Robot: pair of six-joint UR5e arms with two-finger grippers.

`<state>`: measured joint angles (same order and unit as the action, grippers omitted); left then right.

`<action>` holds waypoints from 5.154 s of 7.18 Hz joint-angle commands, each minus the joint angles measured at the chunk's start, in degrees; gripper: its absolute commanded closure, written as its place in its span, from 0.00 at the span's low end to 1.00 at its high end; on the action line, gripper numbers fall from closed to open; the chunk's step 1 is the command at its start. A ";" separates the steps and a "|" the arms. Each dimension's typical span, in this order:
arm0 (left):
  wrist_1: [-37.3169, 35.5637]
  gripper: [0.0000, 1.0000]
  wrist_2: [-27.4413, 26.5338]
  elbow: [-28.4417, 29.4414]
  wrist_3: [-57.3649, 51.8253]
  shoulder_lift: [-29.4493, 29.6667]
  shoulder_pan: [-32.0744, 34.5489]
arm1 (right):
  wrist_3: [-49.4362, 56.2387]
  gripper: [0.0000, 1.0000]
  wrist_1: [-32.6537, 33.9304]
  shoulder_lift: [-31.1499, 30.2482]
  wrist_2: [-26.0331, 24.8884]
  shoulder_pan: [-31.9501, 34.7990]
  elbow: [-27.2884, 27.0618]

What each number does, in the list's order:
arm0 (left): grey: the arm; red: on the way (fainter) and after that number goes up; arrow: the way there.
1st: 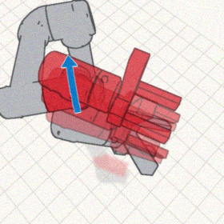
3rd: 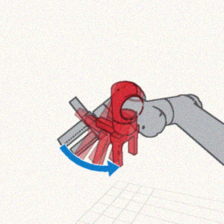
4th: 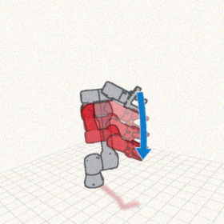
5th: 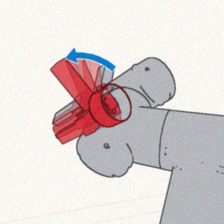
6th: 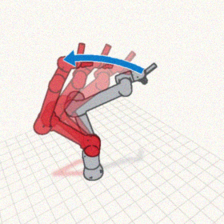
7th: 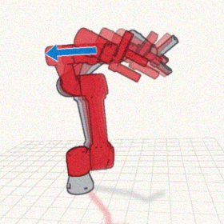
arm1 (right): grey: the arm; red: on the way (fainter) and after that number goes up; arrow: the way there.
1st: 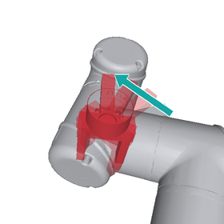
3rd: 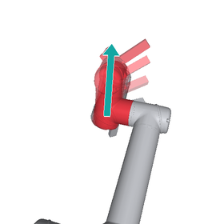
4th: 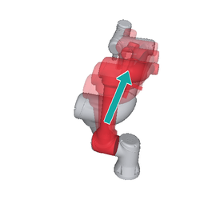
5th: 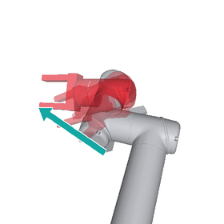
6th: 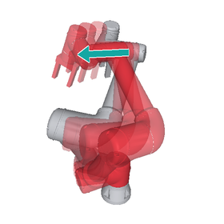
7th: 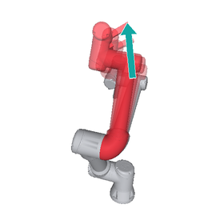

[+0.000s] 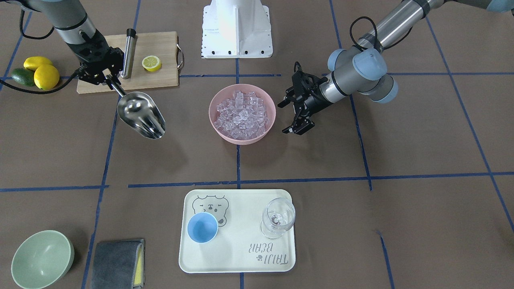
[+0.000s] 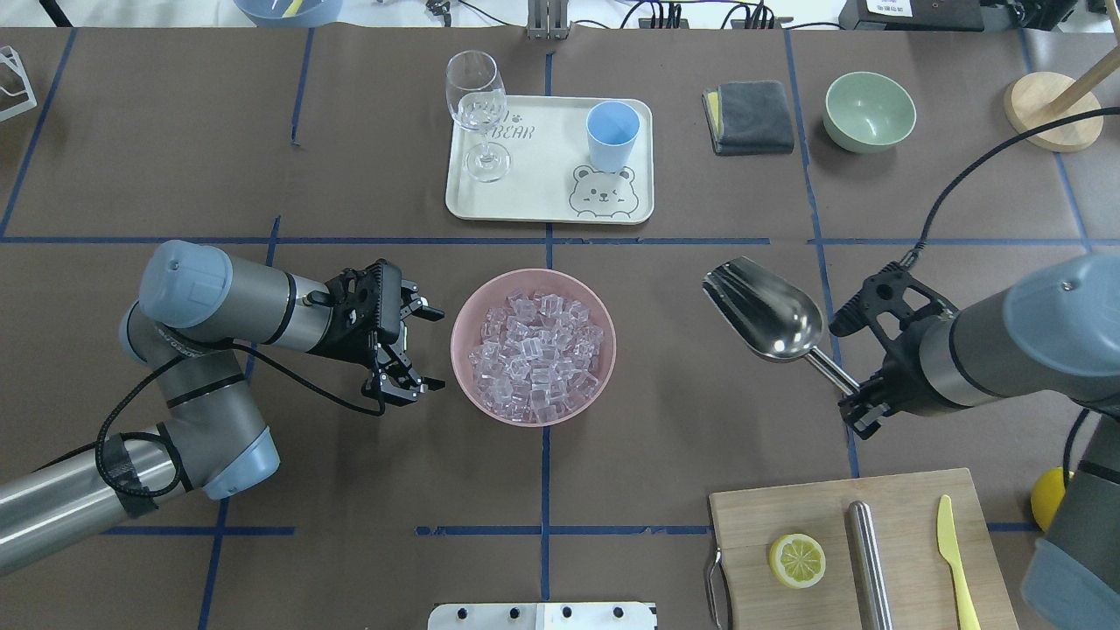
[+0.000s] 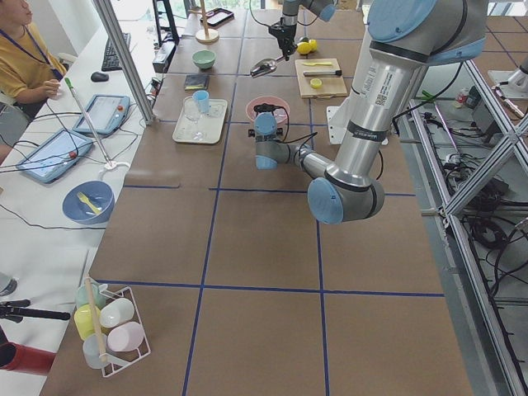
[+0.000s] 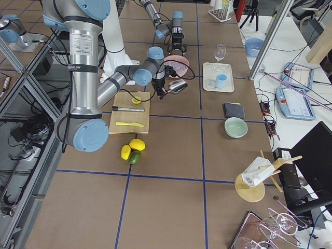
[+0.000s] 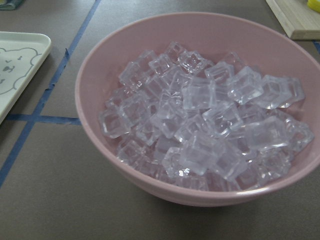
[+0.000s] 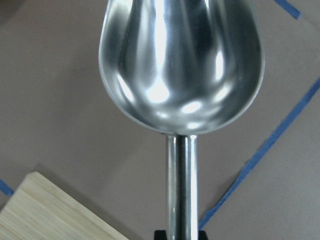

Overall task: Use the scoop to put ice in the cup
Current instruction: 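Lift the silver scoop off the table with the right gripper, then carry the scoop over the pink bowl and lower it toward the ice, then push the scoop into the ice cubes while the left gripper holds the bowl, then lift the scoop out of the bowl and carry it toward the blue cup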

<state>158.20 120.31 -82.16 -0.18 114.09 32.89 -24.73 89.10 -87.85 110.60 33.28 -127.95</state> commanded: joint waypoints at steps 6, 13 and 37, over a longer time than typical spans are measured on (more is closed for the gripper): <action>6.69 0.01 -5.09 3.33 1.93 -0.01 -2.13 | 0.91 1.00 38.47 30.52 -0.83 -5.59 0.85; 7.65 0.01 -5.09 3.15 3.60 0.08 -2.13 | 18.47 1.00 60.12 46.63 -6.88 -8.49 14.66; 7.92 0.01 -5.09 3.06 5.36 0.34 -2.22 | 14.10 1.00 38.55 42.45 -10.23 -11.83 23.74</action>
<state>166.11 115.22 -79.11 5.18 114.42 30.67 -9.53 130.93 -41.66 100.37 21.44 -100.83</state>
